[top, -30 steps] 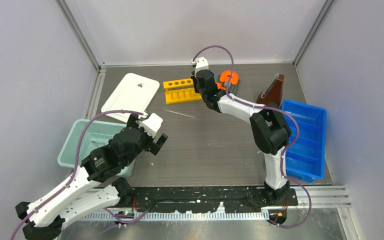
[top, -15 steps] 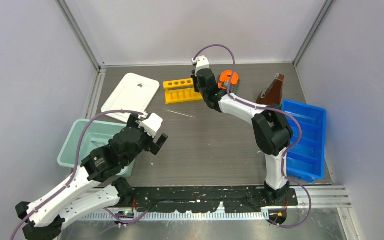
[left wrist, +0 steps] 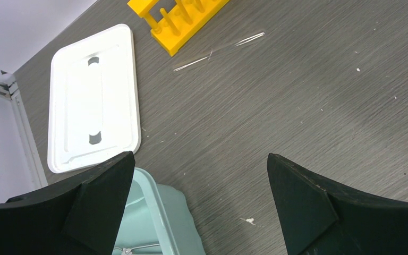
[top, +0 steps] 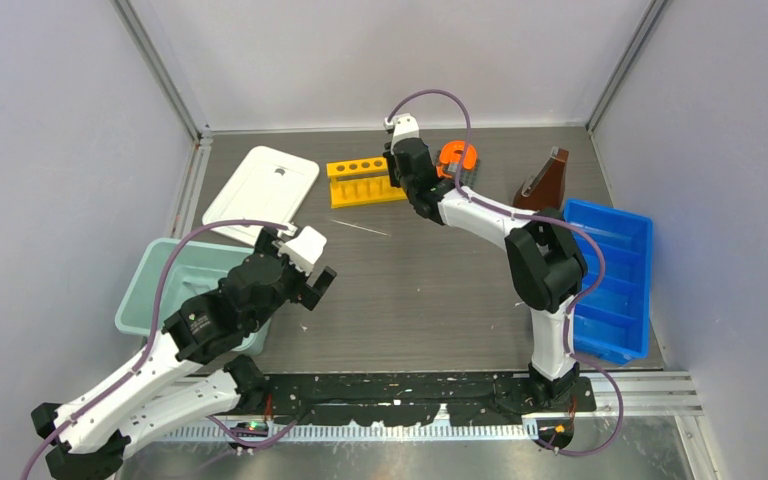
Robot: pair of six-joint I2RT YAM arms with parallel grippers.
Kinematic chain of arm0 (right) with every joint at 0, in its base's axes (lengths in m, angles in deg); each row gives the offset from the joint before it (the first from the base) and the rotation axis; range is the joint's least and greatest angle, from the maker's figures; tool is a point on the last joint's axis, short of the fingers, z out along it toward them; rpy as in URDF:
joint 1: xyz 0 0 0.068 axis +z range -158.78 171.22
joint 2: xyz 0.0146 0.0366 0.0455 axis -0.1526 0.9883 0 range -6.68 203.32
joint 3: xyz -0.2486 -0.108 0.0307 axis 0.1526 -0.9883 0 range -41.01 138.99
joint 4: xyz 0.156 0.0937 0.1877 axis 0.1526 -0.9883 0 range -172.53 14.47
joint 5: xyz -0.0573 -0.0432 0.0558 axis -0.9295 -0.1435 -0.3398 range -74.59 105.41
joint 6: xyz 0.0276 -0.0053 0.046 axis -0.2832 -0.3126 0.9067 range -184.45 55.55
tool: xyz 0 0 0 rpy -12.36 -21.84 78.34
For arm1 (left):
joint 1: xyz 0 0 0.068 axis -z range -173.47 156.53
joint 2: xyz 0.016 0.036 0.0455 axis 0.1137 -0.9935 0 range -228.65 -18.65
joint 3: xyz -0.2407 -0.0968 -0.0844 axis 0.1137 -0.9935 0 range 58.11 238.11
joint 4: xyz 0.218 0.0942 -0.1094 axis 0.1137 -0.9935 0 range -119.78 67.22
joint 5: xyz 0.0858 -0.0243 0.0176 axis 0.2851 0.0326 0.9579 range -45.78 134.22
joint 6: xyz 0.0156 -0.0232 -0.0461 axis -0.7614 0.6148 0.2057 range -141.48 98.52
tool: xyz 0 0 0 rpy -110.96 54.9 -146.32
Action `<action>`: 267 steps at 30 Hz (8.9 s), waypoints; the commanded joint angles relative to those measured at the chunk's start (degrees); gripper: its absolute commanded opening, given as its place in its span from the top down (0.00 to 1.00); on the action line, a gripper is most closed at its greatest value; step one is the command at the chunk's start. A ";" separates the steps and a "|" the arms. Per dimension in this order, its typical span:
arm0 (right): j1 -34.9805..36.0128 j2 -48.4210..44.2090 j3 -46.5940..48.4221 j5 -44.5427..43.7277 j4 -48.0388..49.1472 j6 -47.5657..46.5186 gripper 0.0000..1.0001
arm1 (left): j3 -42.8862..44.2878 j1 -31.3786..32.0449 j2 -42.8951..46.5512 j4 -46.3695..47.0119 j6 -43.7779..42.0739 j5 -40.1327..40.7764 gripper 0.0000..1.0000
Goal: Organize the chemistry lab equipment
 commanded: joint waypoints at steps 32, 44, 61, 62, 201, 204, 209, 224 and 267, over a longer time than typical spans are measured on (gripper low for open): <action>0.30 -7.01 0.45 6.36 -7.06 3.50 0.57 | 0.04 -0.11 0.20 3.17 0.31 1.92 0.00; 7.49 -7.46 -5.93 10.78 -8.50 -2.99 0.53 | -1.36 -0.11 4.31 5.10 0.43 2.92 0.02; 7.44 7.26 5.23 15.61 -19.16 -10.70 0.40 | -2.86 -0.11 8.47 7.21 -0.49 7.15 0.05; 7.28 7.89 5.50 15.95 -19.33 -10.76 0.40 | -2.79 -0.11 8.37 7.14 -0.48 7.22 0.05; 10.82 -41.77 -7.87 30.85 -33.80 33.23 0.35 | 1.39 -0.20 -11.22 16.60 14.55 -22.50 0.83; 10.79 -40.37 -7.47 31.06 -33.55 33.52 0.38 | 1.11 -0.20 -10.96 16.70 14.64 -22.71 0.83; 10.79 -38.33 -7.38 31.38 -31.93 33.80 0.47 | 0.92 -0.20 -10.73 16.86 14.64 -22.71 0.84; 10.79 -37.18 -9.18 30.35 -27.78 34.39 0.64 | 0.66 -0.20 -11.67 17.14 14.55 -22.54 0.84; 1.30 -23.18 5.10 -0.33 -4.15 -8.30 0.76 | 2.44 -0.20 -5.10 1.57 3.44 -14.48 0.00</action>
